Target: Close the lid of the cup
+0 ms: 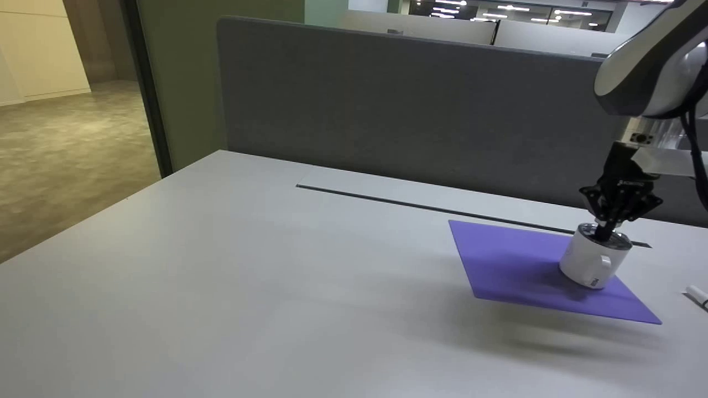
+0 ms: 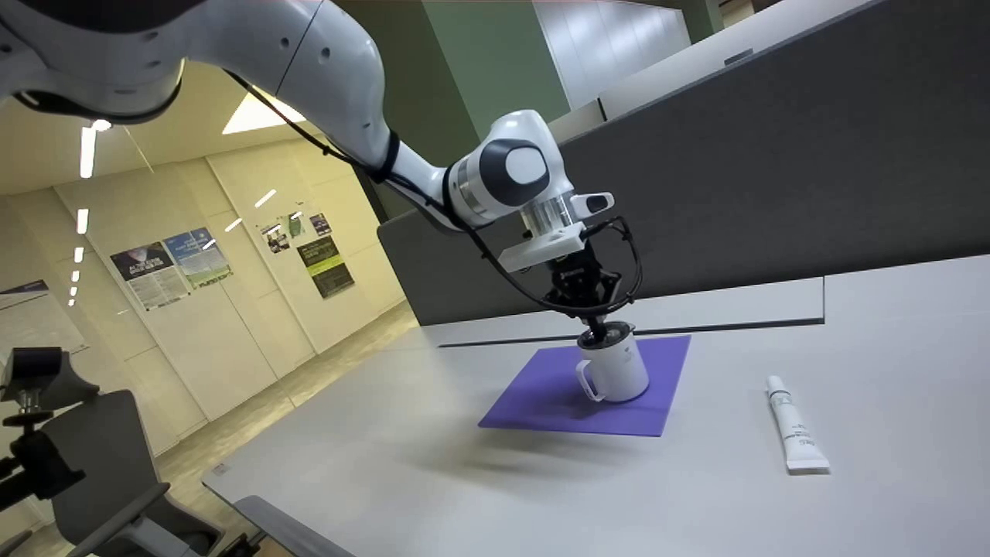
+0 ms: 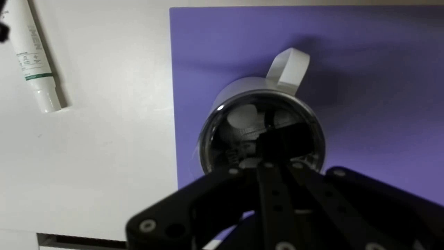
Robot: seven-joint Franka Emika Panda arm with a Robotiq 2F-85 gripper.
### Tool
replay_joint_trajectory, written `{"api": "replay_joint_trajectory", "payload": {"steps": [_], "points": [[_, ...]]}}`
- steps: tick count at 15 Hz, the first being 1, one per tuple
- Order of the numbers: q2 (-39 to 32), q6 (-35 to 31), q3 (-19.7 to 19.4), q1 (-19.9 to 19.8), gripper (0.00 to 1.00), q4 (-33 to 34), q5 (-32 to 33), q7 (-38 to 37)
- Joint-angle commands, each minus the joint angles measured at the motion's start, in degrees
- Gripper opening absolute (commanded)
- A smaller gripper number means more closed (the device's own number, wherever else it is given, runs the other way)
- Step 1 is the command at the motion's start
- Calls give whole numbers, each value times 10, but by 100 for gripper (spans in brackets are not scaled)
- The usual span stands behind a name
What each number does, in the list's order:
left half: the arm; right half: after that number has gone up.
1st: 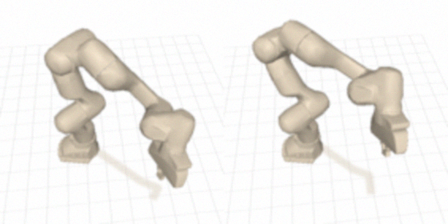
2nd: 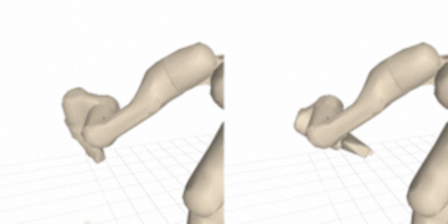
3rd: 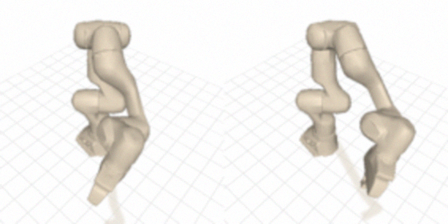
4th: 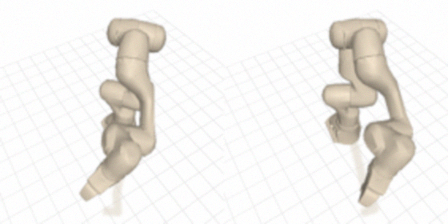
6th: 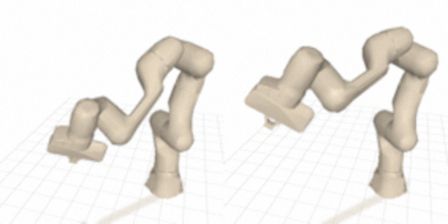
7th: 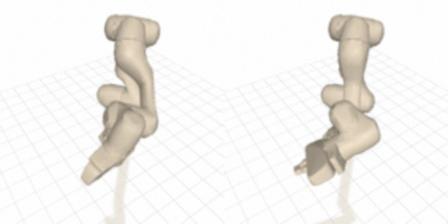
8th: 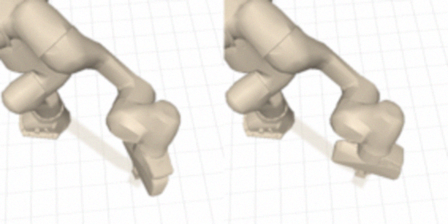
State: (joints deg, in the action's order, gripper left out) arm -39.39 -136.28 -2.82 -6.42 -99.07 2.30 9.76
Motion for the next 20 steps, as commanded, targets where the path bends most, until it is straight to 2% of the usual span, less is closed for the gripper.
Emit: {"api": "replay_joint_trajectory", "payload": {"steps": [1,7,11,12,13,16,20], "points": [[-13,24,7,-1,0,20,-3,-5],[8,-6,-8,3,0,12,9,-19],[43,20,9,-24,0,21,-19,14],[51,46,17,-32,8,27,-29,32],[57,66,21,-37,28,33,-35,48],[75,109,17,-39,47,43,-39,61],[86,127,11,-33,75,45,-30,62]]}}
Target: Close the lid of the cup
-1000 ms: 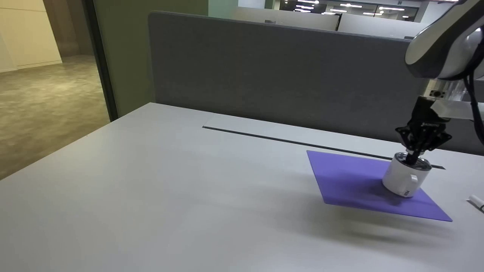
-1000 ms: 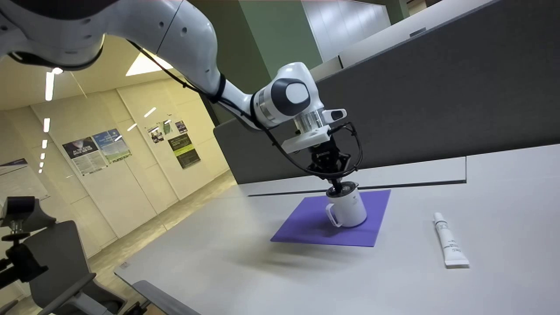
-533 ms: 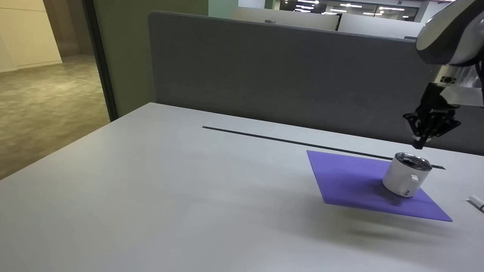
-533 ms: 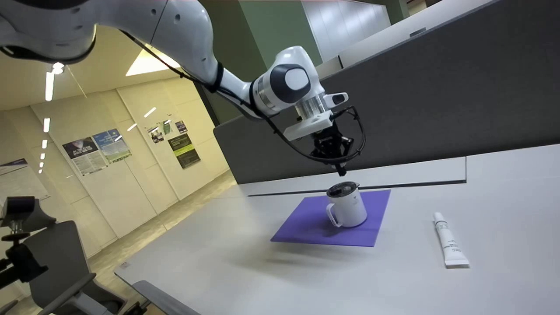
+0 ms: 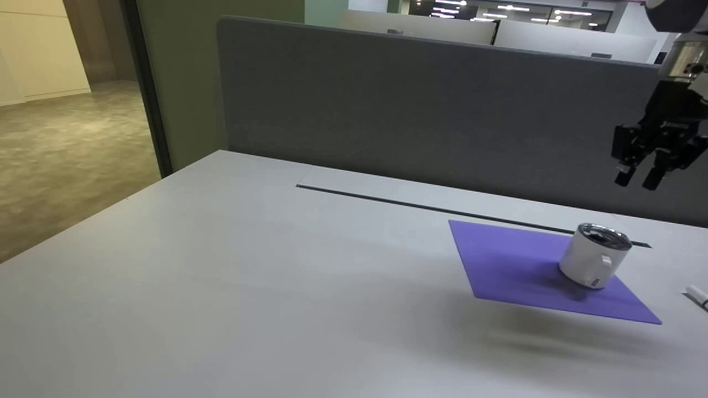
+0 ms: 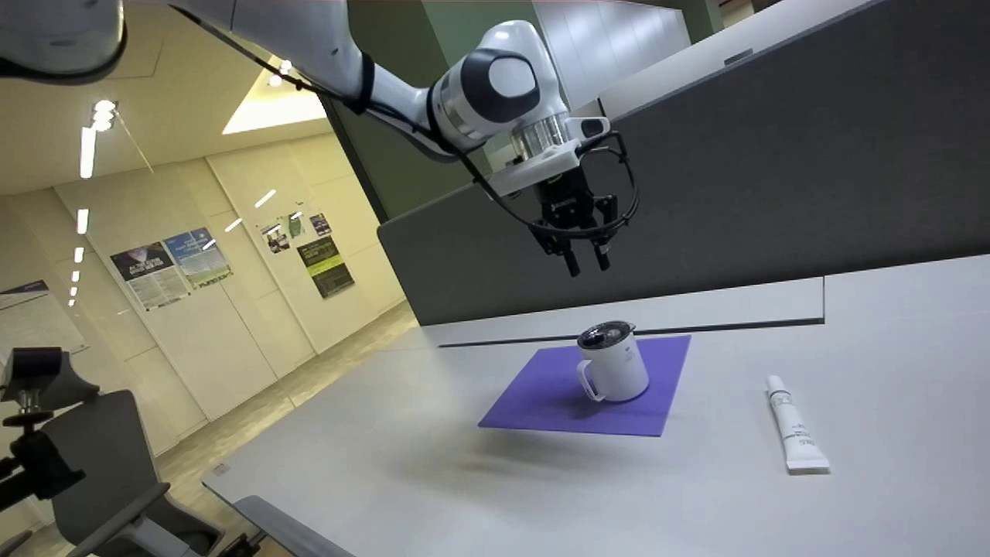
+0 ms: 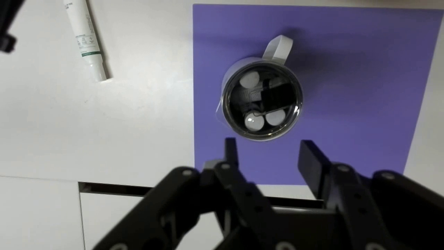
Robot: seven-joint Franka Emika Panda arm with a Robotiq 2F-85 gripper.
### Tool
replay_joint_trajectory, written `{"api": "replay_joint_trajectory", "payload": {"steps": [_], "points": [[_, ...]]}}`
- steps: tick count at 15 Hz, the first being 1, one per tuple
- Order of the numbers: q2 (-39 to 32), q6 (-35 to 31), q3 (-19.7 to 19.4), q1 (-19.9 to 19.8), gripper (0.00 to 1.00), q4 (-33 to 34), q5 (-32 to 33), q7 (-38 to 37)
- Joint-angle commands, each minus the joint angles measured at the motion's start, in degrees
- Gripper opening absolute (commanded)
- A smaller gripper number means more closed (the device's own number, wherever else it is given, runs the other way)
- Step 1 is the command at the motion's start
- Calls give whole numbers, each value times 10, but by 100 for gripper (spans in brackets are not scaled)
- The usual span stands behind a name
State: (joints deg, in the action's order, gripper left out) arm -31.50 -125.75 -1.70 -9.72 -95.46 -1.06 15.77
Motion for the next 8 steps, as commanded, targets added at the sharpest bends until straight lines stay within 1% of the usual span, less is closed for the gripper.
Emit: {"api": "replay_joint_trajectory", "payload": {"steps": [1,3,4,8], "points": [[9,21,-1,1,81,8,4,1],[10,23,-1,1,95,9,5,2],[9,24,0,1,99,9,5,3],[7,36,0,2,100,11,7,11]]}}
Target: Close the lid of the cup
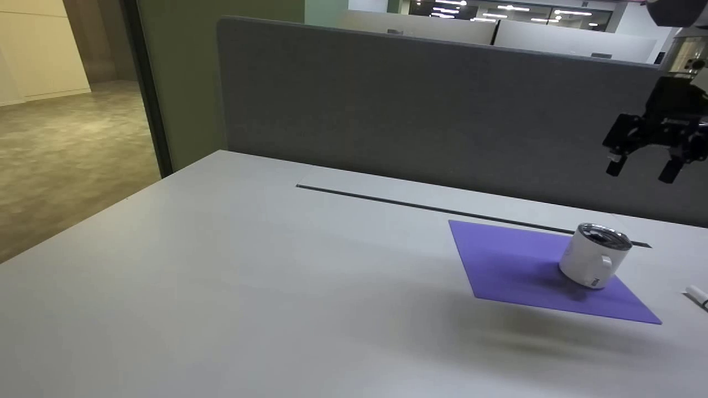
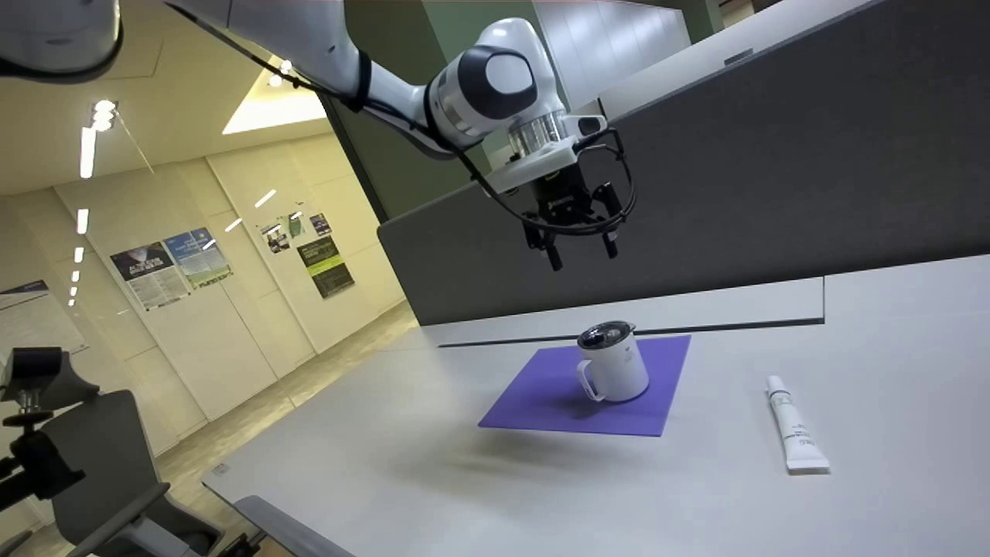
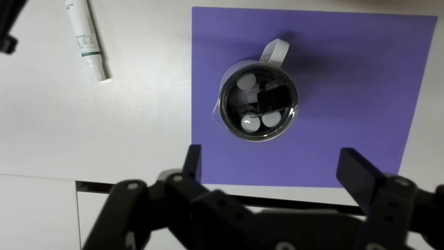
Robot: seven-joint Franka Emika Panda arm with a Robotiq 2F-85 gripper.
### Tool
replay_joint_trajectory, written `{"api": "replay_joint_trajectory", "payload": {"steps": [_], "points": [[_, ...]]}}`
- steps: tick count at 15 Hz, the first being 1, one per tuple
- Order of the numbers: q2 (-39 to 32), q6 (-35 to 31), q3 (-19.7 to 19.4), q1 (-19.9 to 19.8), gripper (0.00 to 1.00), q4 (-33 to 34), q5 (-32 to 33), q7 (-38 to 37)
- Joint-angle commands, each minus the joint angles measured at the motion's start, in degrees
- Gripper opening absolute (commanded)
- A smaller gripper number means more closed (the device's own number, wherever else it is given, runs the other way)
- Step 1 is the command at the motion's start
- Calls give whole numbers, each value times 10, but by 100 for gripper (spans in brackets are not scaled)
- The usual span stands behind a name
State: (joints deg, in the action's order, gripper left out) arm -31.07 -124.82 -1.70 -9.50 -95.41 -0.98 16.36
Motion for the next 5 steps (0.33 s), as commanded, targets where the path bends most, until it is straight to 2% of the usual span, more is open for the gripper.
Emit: {"api": "replay_joint_trajectory", "payload": {"steps": [1,2,5], "points": [[1,46,-1,2,100,15,14,12],[0,14,1,0,100,2,3,6],[0,27,1,1,100,2,9,9]]}}
